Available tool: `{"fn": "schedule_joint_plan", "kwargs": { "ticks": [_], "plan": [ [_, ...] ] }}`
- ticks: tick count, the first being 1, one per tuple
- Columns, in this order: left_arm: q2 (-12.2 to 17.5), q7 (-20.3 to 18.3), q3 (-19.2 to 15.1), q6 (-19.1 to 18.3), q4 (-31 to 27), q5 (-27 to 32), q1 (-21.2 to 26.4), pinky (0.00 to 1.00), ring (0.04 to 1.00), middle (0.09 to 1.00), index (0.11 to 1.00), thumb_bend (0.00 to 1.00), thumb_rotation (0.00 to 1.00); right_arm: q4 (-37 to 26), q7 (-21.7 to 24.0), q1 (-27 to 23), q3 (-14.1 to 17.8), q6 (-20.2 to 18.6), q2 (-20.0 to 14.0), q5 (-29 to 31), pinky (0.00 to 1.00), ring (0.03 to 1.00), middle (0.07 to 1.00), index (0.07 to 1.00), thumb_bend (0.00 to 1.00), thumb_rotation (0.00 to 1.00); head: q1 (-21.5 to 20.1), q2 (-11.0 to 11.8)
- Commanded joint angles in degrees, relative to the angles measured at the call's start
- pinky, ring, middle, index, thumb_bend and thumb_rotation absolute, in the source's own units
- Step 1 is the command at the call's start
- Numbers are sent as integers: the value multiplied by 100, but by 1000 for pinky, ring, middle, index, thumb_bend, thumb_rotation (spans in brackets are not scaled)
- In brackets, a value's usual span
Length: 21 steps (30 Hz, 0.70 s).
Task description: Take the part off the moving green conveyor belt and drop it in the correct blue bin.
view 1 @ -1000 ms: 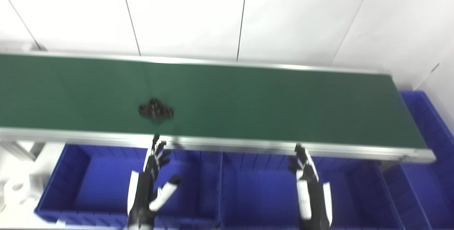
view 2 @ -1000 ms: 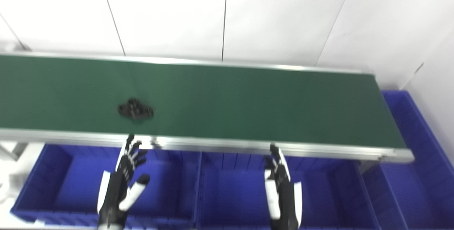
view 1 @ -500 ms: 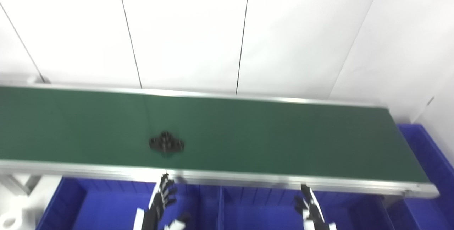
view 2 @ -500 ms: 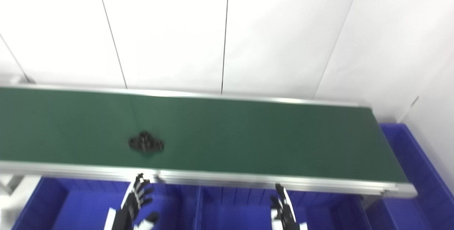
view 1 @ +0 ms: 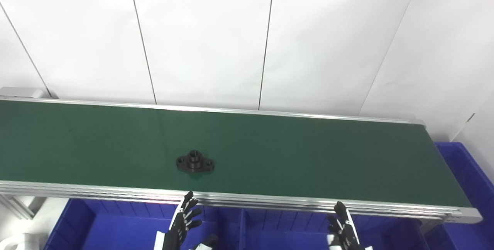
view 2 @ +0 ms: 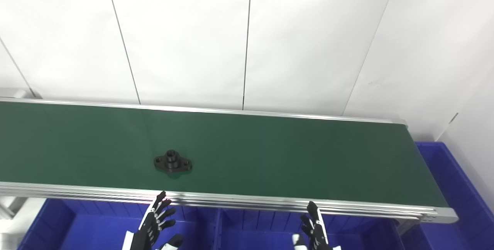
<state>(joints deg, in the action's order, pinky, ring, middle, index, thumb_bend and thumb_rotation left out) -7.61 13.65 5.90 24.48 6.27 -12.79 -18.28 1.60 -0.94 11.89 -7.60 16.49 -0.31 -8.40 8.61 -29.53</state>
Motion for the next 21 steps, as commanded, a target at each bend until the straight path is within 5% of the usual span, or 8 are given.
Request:
{"fn": "schedule_joint_plan", "kwargs": {
  "ticks": [1,6,11,21],
  "plan": [
    [-43,-14,33,149,-223,-38,-9,759,840,901,922,901,689,-227,-35,-66,-84,145,-15,-324,886,910,963,996,747,661,22,-24],
    [-51,-72,49,53,-339,-3,-35,772,832,897,920,886,675,-351,-382,-266,-223,535,-133,-1467,807,851,897,951,793,462,53,-166],
    [-26,-120,40,30,-342,-41,-17,773,827,895,922,873,676,-483,-520,-463,-310,446,-174,-2014,747,817,872,896,874,346,-43,-214],
    [-29,-213,67,63,-327,52,-7,805,847,917,946,844,675,-358,-524,-1345,-500,-546,87,-3159,599,733,826,862,976,450,-117,-271]
  ]
}}
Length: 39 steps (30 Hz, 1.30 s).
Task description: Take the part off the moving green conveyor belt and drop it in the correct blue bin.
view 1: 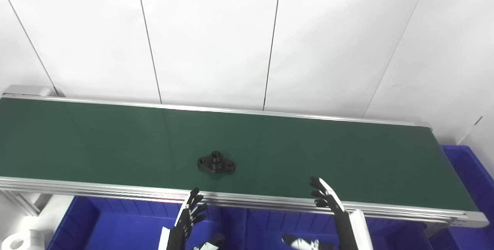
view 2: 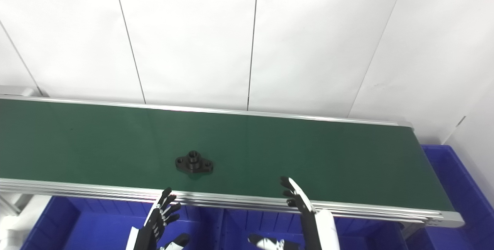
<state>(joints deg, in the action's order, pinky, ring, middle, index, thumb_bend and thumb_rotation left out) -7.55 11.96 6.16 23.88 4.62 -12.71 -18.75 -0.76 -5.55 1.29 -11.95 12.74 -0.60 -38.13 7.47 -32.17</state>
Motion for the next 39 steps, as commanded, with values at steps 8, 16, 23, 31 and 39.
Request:
{"fn": "schedule_joint_plan", "kwargs": {
  "ticks": [8,16,23,31,39],
  "plan": [
    [-59,-82,103,172,-171,61,12,825,868,933,967,815,695,723,-41,-1463,-638,-994,25,-1369,563,700,796,830,982,407,-66,-32],
    [-143,-83,172,105,-243,36,-43,834,877,938,973,815,709,1663,20,-2321,-903,-1472,61,-1537,496,628,735,778,964,370,-33,-62],
    [-207,-87,228,189,-246,65,-89,849,890,943,983,801,708,2322,43,-2904,-1229,-1779,70,-1653,457,580,701,743,958,389,-9,-81],
    [-312,5,303,216,-243,-142,-122,835,882,946,983,790,724,3189,5,-3525,-1596,-1860,54,-1676,426,537,691,736,968,393,130,-70],
    [-473,76,438,167,-274,-301,-164,835,880,946,992,782,730,3680,156,-3853,-1684,-1888,44,-1469,340,440,608,744,955,393,273,-51]
  ]
}}
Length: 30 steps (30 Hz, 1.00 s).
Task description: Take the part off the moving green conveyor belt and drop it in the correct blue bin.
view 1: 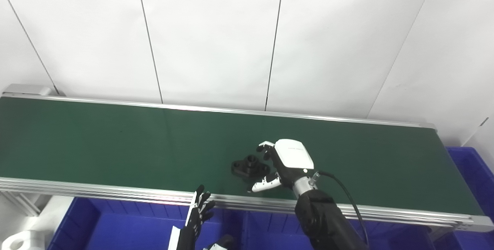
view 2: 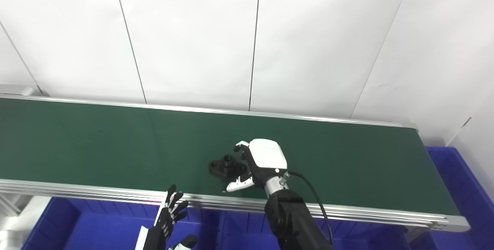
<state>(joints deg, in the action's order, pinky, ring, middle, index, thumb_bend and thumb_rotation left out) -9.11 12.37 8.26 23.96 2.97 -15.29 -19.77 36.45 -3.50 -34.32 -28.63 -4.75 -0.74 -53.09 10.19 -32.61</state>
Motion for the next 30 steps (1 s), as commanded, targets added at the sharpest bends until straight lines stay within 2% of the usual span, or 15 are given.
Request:
{"fn": "schedule_joint_plan", "kwargs": {
  "ticks": [1,6,11,14,16,17,20,22,23,25,30],
  "plan": [
    [-342,40,251,146,-108,-53,-68,838,882,948,994,783,729,7,-42,-323,-28,-137,56,47,340,441,610,746,954,396,42,-2],
    [-423,90,315,226,-44,-59,-58,833,879,947,993,782,710,234,80,-513,-89,-148,90,131,353,475,611,754,932,405,97,9],
    [-460,157,368,266,-3,-88,-46,828,873,943,992,780,711,497,131,-711,-172,-236,152,141,288,379,498,731,886,421,180,2],
    [-460,171,409,272,-9,-110,-54,841,879,948,997,777,725,696,203,-827,-224,-314,176,183,262,346,453,626,701,417,210,-10],
    [-465,162,425,255,-21,-105,-68,854,888,953,1000,781,730,842,223,-888,-259,-363,188,205,236,310,394,485,615,390,226,-22],
    [-470,158,428,247,-27,-98,-72,857,890,954,1000,784,728,905,200,-902,-272,-389,196,214,215,285,362,429,598,364,226,-22],
    [-478,153,432,232,-44,-89,-74,860,891,954,1000,786,725,1026,133,-918,-330,-461,209,222,182,248,320,368,589,323,230,-38],
    [-474,152,434,214,-58,-117,-79,860,891,955,1000,782,726,1062,60,-905,-370,-488,206,215,183,254,328,453,524,191,207,-53],
    [-472,154,433,205,-59,-137,-79,858,891,957,1000,784,734,1079,8,-894,-384,-493,204,217,167,235,306,461,515,172,207,-53],
    [-471,145,427,185,-59,-126,-74,857,893,958,1000,786,740,1096,-90,-866,-403,-537,197,221,152,219,293,469,506,156,177,-59],
    [-447,145,414,210,-39,-117,-47,856,890,959,1000,773,739,1145,-262,-837,-415,-653,198,236,185,265,355,478,501,154,136,-64]
  ]
}}
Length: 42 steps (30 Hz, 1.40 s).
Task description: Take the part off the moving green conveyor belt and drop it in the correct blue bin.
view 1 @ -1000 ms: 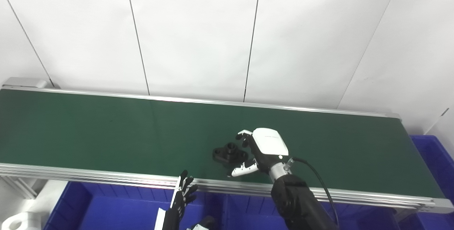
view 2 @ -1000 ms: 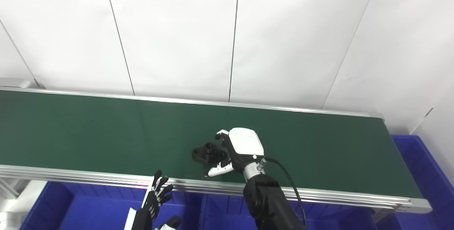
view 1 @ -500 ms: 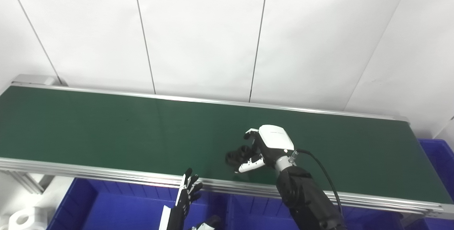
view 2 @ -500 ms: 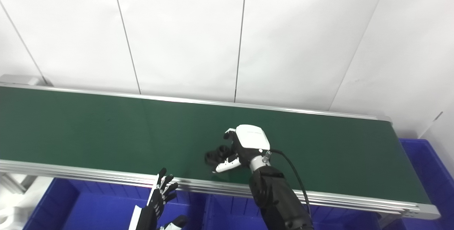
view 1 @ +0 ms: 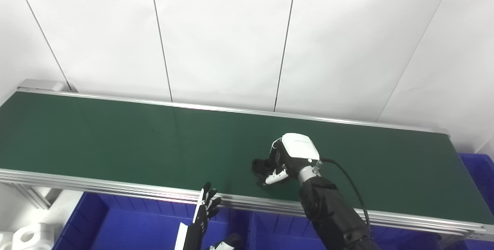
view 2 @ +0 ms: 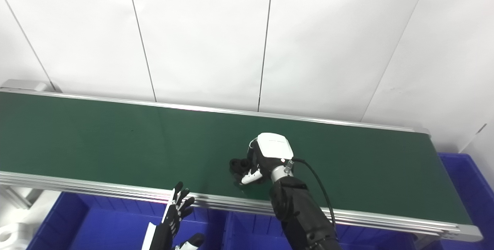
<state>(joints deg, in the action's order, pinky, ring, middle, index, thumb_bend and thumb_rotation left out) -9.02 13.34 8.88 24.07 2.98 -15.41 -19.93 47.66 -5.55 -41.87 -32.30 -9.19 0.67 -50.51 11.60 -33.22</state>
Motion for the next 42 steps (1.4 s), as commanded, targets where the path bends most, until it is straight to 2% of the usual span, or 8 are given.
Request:
{"fn": "schedule_joint_plan", "kwargs": {
  "ticks": [1,8,12,13,18,28,35,42],
  "plan": [
    [-453,65,344,199,-32,-142,-24,854,889,959,1000,770,740,-1,-86,-64,-39,-224,50,-12,189,272,364,479,500,155,-23,-2],
    [-438,87,320,217,5,-150,-7,846,874,954,1000,760,752,-223,-20,24,56,-203,-6,212,186,264,349,477,500,149,-80,-4],
    [-439,72,314,179,-39,-137,-22,842,871,952,1000,760,758,-513,-19,103,59,-153,-89,284,214,300,385,482,500,148,-124,-16],
    [-431,42,321,169,-50,-95,-29,848,877,956,1000,751,753,-650,-28,148,75,-142,-117,304,175,243,314,474,502,147,-127,-17],
    [-404,-1,315,179,-92,0,-42,852,879,953,1000,729,735,-1304,80,343,106,-134,-237,327,158,218,286,471,503,148,-195,-42],
    [-295,-91,202,24,-186,107,23,838,879,951,1000,737,738,-3232,698,977,203,-296,-600,284,144,201,270,471,501,151,-641,-174],
    [-146,-234,121,-56,-318,305,53,847,879,944,1000,734,739,-4513,1342,1619,280,-412,-962,100,190,252,321,478,500,149,-928,-317],
    [30,-409,17,-391,-708,409,10,843,878,934,1000,750,756,-5379,2003,2382,290,-525,-1372,-178,210,279,357,485,500,148,-1331,-627]
  ]
}}
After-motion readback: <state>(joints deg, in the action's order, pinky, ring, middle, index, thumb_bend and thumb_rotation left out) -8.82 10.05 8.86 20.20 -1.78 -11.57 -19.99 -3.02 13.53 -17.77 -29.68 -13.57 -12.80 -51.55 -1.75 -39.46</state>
